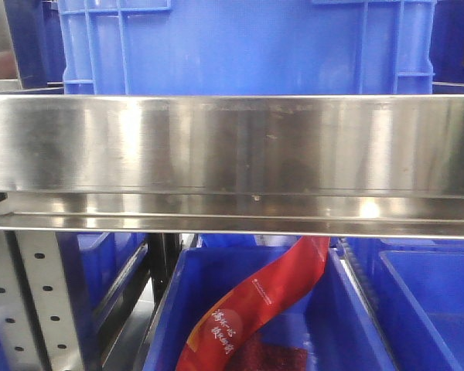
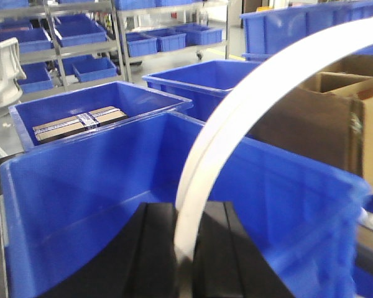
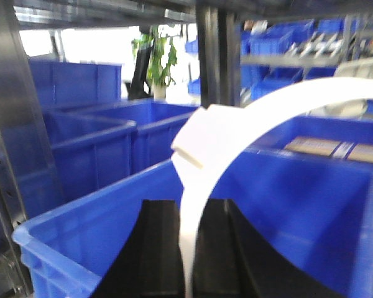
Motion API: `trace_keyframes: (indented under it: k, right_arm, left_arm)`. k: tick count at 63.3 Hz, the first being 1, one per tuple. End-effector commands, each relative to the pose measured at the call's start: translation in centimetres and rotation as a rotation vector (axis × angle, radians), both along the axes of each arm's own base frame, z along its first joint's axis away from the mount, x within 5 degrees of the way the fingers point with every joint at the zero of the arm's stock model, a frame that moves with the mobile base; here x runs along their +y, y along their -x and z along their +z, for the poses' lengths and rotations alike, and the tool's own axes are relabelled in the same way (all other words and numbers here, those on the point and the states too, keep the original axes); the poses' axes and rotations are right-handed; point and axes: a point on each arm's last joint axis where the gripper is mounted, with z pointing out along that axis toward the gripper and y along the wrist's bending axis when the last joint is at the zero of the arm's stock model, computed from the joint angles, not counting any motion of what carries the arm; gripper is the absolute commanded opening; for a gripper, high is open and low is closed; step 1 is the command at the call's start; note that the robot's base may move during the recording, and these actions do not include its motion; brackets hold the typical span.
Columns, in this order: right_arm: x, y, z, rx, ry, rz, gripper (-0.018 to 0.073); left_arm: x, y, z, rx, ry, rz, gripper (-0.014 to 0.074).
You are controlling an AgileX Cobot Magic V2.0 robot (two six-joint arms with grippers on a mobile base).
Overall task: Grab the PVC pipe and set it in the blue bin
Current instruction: 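Open both grippers to drop the pipe pieces into the blue bin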
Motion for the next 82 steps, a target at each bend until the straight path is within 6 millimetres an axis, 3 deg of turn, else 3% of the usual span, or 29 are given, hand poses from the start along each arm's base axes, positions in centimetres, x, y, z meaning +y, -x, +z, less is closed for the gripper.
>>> trace_keyframes:
  k: [1, 8, 19, 30, 36, 43, 50, 53, 61, 72, 78, 82]
  right_arm:
    - [1.0, -1.9, 0.6, -0.012, 0.011, 0.004, -0.0169]
    - [2.4, -4.9, -0.6, 0.040, 0.035, 0.005, -0.0169]
    - [3.6, -7.5, -2.9, 0.096, 0.062, 0.006, -0.0169]
    - [4.2, -8.7, -4.0, 0.098, 0.063, 0.008, -0.0164]
    - [4.4, -9.0, -4.2, 0.103, 0.065, 0.008, -0.0078]
    - [4.4, -9.0, -4.3, 0.120, 0.046, 0.008, 0.0109]
    - [4.4, -9.0, -4.3, 0.118, 0.030, 0.009, 0.0272]
    - [4.4, -9.0, -4.3, 0.118, 0.030, 0.009, 0.0301]
    - [4.4, -9.0, -4.3, 0.118, 0.030, 0.009, 0.0309]
    - [4.4, -8.9, -3.9, 0.096, 0.020, 0.009, 0.0301]
    - [3.9, -7.9, -2.7, 0.057, 0.001, 0.010, 0.0227]
    - [3.5, -7.0, -1.7, 0.026, -0.013, 0.010, 0.0129]
  left_arm:
    - [-1.3, -1.9, 0.8, 0.006, 0.031, -0.002, -0.0111]
    - [-2.4, -6.1, 0.5, 0.088, 0.124, 0.044, -0.0111]
    - [-2.9, -10.9, -0.9, 0.152, 0.165, 0.098, -0.0111]
    - [-3.6, -12.9, -3.3, 0.236, 0.128, 0.112, -0.0111]
    - [-3.7, -13.2, -3.9, 0.260, 0.114, 0.114, -0.0097]
    - [-3.8, -13.2, -3.9, 0.257, 0.115, 0.114, 0.0029]
    - [-3.7, -13.2, -4.0, 0.263, 0.112, 0.114, 0.0240]
    - [-3.7, -13.2, -4.0, 0.265, 0.111, 0.114, 0.0317]
    - [-3.7, -13.2, -4.0, 0.271, 0.107, 0.114, 0.0414]
    - [-3.6, -12.9, -3.6, 0.268, 0.116, 0.112, 0.0370]
    - [-3.2, -11.7, -2.3, 0.272, 0.146, 0.100, 0.0227]
    - [-2.7, -10.9, -1.3, 0.255, 0.155, 0.097, 0.0105]
